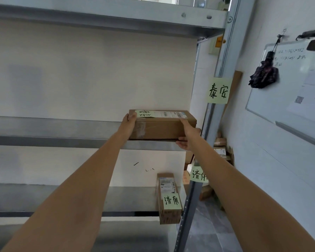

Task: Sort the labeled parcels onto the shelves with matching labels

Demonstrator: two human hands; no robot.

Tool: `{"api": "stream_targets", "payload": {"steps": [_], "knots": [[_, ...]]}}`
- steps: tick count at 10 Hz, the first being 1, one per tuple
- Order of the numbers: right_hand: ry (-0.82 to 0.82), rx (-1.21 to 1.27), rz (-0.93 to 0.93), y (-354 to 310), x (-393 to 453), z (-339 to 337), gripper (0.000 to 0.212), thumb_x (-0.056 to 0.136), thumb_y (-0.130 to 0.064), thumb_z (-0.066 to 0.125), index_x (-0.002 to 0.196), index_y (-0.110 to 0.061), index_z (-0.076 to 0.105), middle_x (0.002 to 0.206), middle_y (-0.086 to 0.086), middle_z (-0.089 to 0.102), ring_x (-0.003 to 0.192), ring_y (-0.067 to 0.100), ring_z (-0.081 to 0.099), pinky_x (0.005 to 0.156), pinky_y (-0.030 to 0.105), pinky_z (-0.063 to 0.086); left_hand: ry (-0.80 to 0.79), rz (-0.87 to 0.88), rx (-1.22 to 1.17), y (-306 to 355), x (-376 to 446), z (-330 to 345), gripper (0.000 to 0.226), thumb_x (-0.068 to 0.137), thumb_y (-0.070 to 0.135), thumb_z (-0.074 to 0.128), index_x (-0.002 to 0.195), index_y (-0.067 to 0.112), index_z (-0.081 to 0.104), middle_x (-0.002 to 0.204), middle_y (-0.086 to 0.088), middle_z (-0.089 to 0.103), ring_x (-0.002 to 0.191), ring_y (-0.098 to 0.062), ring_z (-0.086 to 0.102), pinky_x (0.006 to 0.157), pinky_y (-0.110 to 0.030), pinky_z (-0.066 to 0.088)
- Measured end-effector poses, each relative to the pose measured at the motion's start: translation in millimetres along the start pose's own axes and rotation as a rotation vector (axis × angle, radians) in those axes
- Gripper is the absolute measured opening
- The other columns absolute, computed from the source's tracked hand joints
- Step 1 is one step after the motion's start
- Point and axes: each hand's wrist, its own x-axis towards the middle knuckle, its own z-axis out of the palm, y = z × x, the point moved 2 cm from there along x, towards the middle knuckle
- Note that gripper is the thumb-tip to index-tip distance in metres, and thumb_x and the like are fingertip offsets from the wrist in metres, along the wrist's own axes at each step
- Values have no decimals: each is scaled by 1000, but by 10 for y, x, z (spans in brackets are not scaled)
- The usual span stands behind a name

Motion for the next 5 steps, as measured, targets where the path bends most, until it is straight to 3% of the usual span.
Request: {"api": "stream_targets", "payload": {"steps": [1, 2, 3, 5], "knots": [[14, -42, -42, 11, 29, -17, 77, 87, -62, 58, 143, -17, 28, 115, 21, 64, 94, 35, 71, 66, 39, 59, 23, 32, 82, 392, -626, -24, 73, 90, 67, 40, 141, 14, 45, 130, -1, 54, 122, -21, 50, 103, -31, 35], [84, -52, -143, 88, 66, 0, 72, 93, -61, 49, 143, -12, 34, 113, 18, 66, 69, 30, 72, 55, 32, 58, 108, 94, 196, 387, -714, -45, 55, 101, 48, 41, 137, 7, 46, 123, -10, 56, 119, -30, 52, 90, -31, 40], [135, -78, -244, 185, 116, 13, 69, 94, -58, 49, 142, -11, 34, 122, 19, 64, 55, 24, 69, 46, 29, 54, 127, 117, 174, 247, -714, -100, 62, 99, 50, 44, 143, 7, 41, 136, -13, 55, 125, -31, 52, 103, -44, 46], [109, -103, -308, 256, -34, -36, 53, 100, -45, 47, 136, -7, 39, 122, 19, 63, 65, 24, 68, 58, 30, 57, 225, 107, 230, 191, -927, -129, 47, 105, 31, 38, 144, 4, 39, 141, -15, 53, 128, -32, 51, 103, -38, 40]]}}
